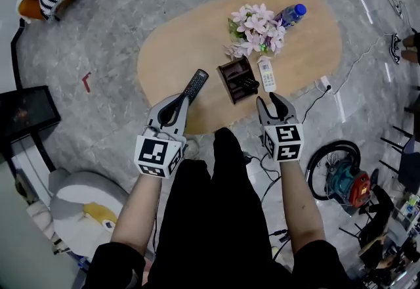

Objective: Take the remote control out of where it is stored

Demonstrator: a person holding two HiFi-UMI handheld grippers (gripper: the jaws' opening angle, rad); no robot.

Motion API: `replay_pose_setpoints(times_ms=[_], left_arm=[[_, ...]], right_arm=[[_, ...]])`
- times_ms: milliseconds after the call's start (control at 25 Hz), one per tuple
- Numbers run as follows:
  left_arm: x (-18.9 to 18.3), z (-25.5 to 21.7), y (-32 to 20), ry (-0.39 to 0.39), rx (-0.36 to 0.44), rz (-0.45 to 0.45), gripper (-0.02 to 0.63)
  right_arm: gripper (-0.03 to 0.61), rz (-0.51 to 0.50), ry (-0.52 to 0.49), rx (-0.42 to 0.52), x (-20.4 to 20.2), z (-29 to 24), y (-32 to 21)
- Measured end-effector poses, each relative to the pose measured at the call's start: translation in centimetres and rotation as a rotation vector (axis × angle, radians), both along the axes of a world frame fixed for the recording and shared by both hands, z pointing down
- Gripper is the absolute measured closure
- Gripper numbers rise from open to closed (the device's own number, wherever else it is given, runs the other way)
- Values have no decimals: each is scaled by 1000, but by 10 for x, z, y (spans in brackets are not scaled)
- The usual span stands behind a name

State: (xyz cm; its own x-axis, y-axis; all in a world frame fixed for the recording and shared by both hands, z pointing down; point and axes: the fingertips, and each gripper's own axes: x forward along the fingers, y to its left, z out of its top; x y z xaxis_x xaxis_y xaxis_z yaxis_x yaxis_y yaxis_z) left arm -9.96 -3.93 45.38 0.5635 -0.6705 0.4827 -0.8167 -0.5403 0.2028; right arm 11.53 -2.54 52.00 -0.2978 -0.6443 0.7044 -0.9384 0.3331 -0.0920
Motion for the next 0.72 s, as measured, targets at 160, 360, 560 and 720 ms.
replay_pose_setpoints(times_ms=[160,360,560,720], left_arm=[[-9,10,0,-12,-24,-29,607],[-19,23,-1,-30,-52,-70,607],[-23,37,-1,-30,-82,-110,606],[-21,43,-1,-18,-98,-139,607]], right_arm=[[378,-69,9,-88,-8,29,-7],[359,-245,153,-118,-13,58,-20],[359,-575,424,-48,-23,75,-25],[359,-902,648,51,-29,88,-20]])
